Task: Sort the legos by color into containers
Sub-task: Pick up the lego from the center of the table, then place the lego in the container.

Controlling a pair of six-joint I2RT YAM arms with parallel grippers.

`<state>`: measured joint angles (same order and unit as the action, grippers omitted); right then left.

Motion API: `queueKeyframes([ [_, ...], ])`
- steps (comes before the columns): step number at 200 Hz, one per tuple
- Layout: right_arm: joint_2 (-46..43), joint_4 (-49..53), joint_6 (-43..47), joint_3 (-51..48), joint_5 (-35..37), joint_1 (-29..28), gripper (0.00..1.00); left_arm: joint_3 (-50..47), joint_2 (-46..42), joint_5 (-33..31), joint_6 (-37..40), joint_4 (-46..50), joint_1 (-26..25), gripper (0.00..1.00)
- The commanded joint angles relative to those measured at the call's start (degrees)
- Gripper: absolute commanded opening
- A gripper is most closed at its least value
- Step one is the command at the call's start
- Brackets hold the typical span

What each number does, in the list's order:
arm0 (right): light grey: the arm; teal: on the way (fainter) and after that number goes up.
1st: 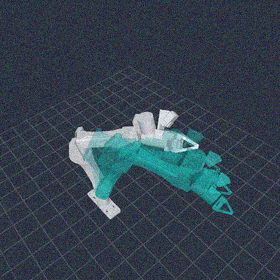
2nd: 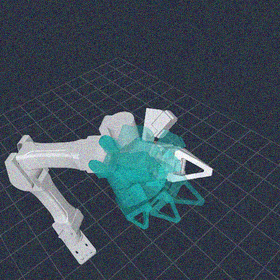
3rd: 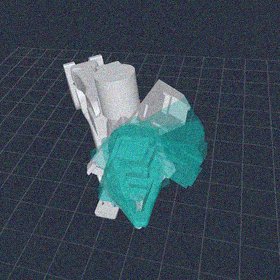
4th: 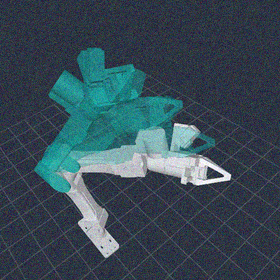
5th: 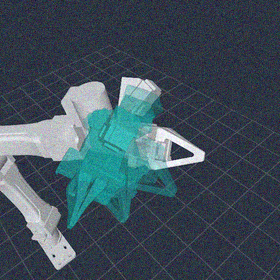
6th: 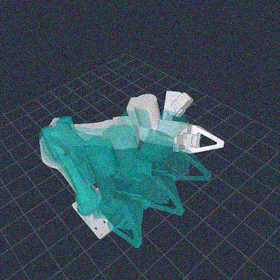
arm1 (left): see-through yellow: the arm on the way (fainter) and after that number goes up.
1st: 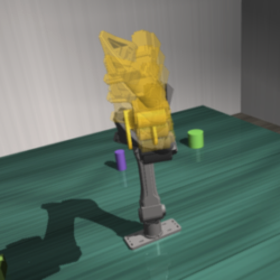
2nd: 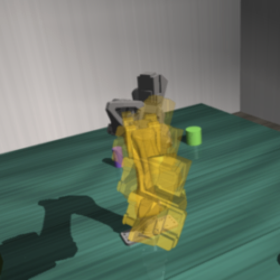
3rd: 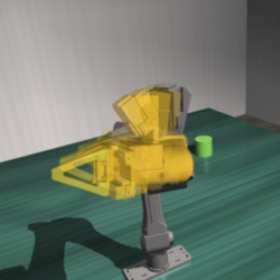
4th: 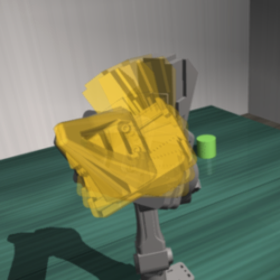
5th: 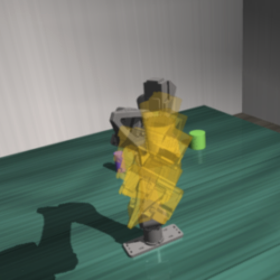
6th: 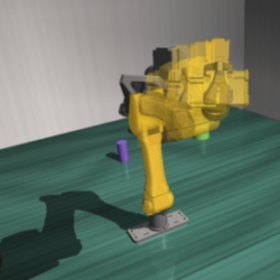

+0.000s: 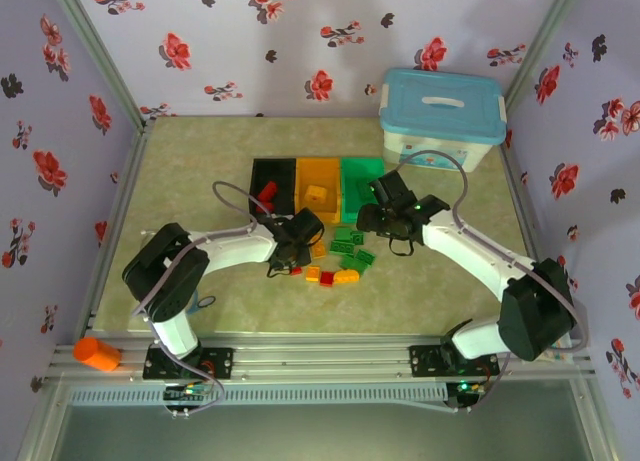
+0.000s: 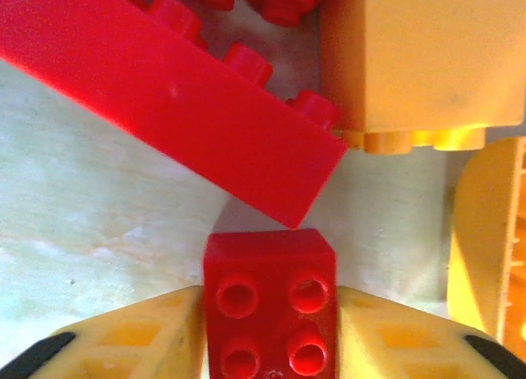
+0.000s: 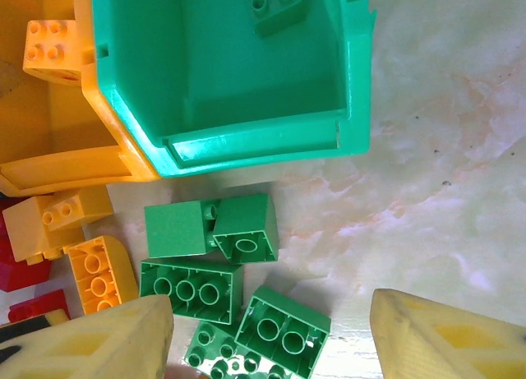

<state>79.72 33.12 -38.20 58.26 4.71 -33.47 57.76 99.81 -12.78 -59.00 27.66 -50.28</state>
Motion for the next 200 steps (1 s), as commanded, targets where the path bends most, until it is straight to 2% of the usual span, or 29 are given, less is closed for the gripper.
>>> queueKeyframes([
  [1,-1.02,-1.03,-1.67,-0.88,1.09,0.34,0.64,0.98,-0.49,-3.34,1.39,3.47,-0.87,0.35],
  [17,-0.98,-1.38,-2.02,-1.17,0.83,0.34,0.63,0.81,-2.24,-4.13,2.35,4.48,-1.02,0.30],
  [49,-1.02,-2.15,-2.53,-3.03,0.36,-0.01,0.62,4.35,-10.23,-9.54,10.55,9.18,-1.11,0.28],
  [85,0.40,-3.77,-3.16,-5.21,-0.42,-2.82,0.62,11.67,-13.76,-9.83,20.67,12.64,5.15,0.28],
  [143,0.37,-4.60,-5.01,-6.31,1.35,-7.52,0.61,21.63,-8.52,-1.14,26.94,11.29,17.83,0.28],
  [200,-1.96,-4.47,-5.81,-7.93,1.55,-8.61,0.61,30.33,1.37,1.63,29.58,12.58,21.61,0.29],
])
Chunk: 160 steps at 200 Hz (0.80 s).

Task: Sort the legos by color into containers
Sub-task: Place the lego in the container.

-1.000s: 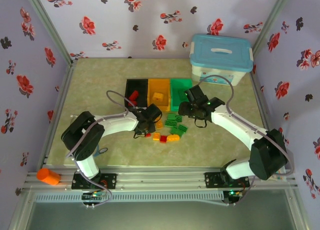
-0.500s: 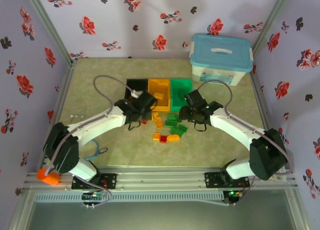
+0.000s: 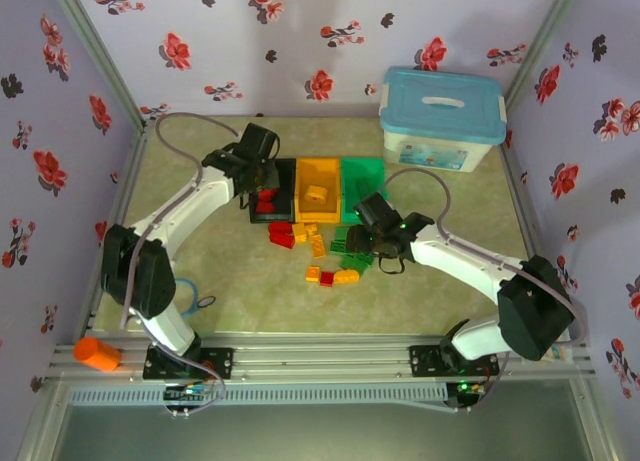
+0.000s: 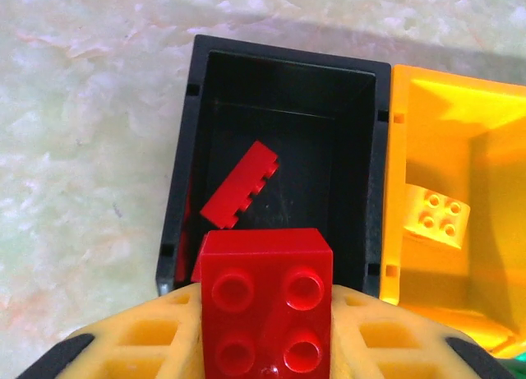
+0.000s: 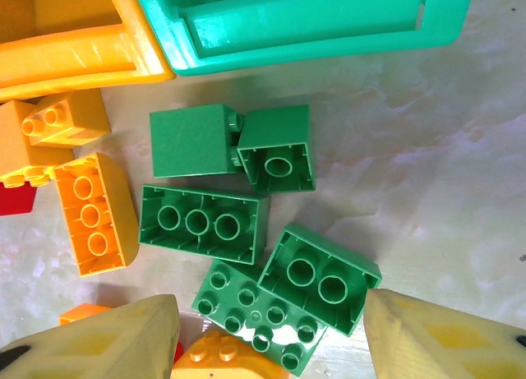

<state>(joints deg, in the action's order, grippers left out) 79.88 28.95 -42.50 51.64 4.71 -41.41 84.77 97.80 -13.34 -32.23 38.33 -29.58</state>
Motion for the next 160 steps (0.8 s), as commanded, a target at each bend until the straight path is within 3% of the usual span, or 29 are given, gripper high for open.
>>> queueKeyframes([
  [1,-2.15,-0.25,-1.52,-1.33,1.58,-0.73,0.61,3.48,3.51,2.19,2.84,1.92,1.01,0.29],
  [32,-4.55,-0.38,-2.13,-3.00,1.85,-0.84,0.62,7.00,7.13,3.23,3.57,2.52,2.07,0.33],
  [58,-5.74,0.04,-1.99,-3.34,1.83,-0.95,0.63,10.94,9.20,3.80,4.45,5.12,2.24,0.60],
  [76,-5.87,0.51,-1.69,-3.30,2.01,-0.96,0.65,10.72,8.16,4.82,4.32,5.12,2.19,0.67],
  [160,-0.90,2.40,1.47,2.32,1.53,-3.02,0.68,-7.59,-10.18,5.60,2.09,-0.92,1.65,0.69],
])
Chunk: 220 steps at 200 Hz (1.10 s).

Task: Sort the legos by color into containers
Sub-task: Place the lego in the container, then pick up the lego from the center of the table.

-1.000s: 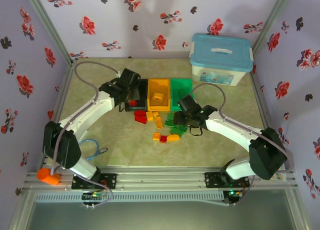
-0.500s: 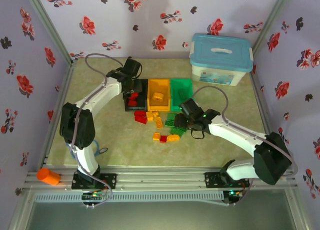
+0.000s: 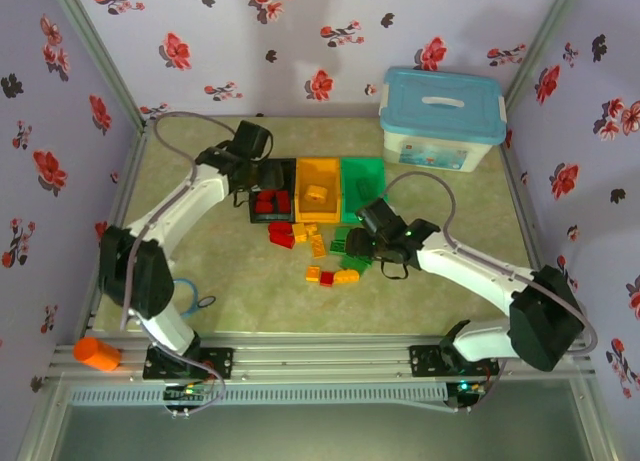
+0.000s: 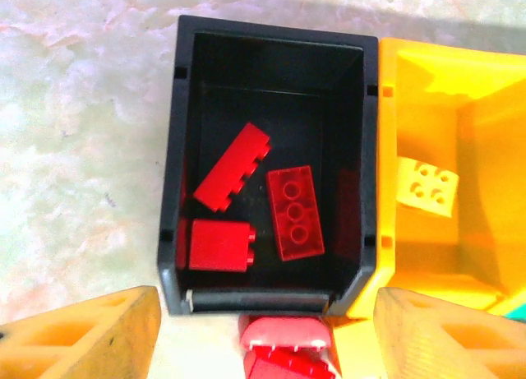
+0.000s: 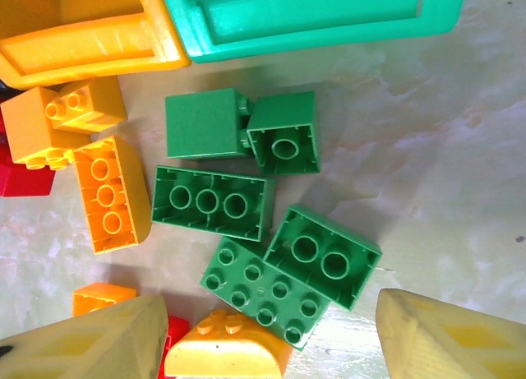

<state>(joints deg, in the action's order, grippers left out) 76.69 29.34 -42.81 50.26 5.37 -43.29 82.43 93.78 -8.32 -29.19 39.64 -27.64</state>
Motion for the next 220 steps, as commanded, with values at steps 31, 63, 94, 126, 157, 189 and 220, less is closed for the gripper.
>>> queueKeyframes([
  [31,7.16,2.82,3.18,8.56,0.63,-3.08,0.65,-15.14,-13.69,1.02,-2.16,-4.65,-0.48,0.69],
  [63,13.51,4.31,4.22,14.17,1.51,-4.90,0.61,-24.64,-21.04,1.80,-3.90,-6.08,-0.96,0.69],
  [94,19.84,4.32,4.81,18.82,0.65,-5.99,0.58,-34.53,-30.67,1.72,-7.00,-10.04,-2.63,0.68],
  [126,26.42,5.01,5.28,23.30,0.95,-6.45,0.59,-40.01,-39.43,1.53,-8.89,-9.39,-3.99,0.68],
  [157,31.25,5.52,5.64,26.64,0.34,-6.81,0.58,-42.52,-44.03,1.38,-10.00,-7.40,-4.31,0.68],
  [189,34.80,6.94,5.90,29.52,0.52,-7.31,0.56,-43.76,-45.20,1.37,-10.71,-6.72,-4.71,0.68],
  [220,37.24,7.21,5.64,30.23,0.52,-7.63,0.56,-43.98,-45.26,1.40,-10.98,-6.68,-5.21,0.68],
])
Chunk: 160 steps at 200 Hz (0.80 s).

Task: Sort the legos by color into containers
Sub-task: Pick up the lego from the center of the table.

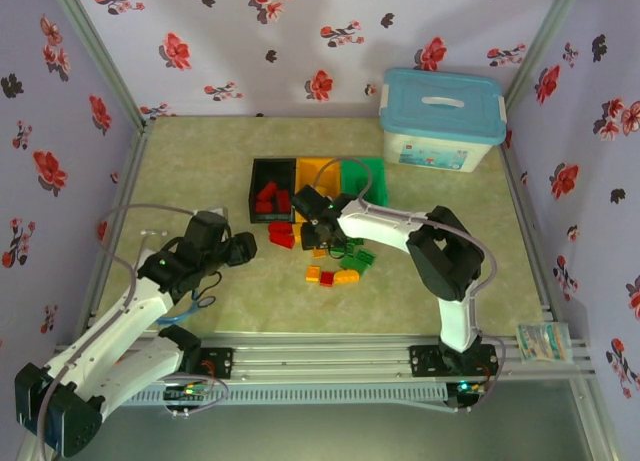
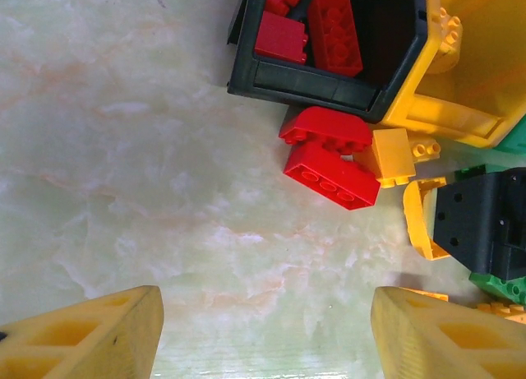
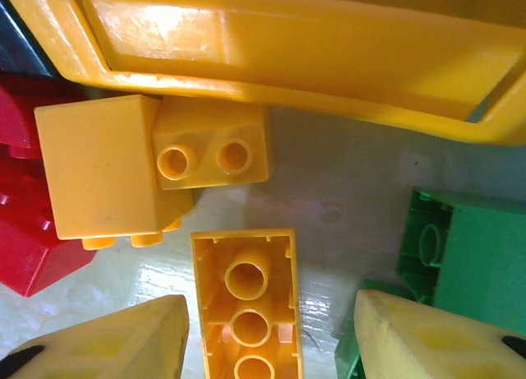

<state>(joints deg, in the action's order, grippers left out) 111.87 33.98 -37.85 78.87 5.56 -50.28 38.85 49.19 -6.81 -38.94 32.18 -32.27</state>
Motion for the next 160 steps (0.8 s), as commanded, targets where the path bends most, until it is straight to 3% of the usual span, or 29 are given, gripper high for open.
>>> queueKeyframes([
  [1,2.18,2.58,0.63,1.63,0.33,-0.62,0.55,-0.42,-0.67,-0.12,-1.23,0.77,-0.59,0.68],
  [63,5.19,3.29,-0.29,1.33,1.52,-2.50,0.54,-1.05,-0.66,-0.19,-1.81,0.54,-0.86,0.67],
  [160,2.41,5.14,-0.63,1.72,3.64,-3.46,0.33,-1.89,-0.71,-0.33,-2.41,0.07,-1.35,0.67],
])
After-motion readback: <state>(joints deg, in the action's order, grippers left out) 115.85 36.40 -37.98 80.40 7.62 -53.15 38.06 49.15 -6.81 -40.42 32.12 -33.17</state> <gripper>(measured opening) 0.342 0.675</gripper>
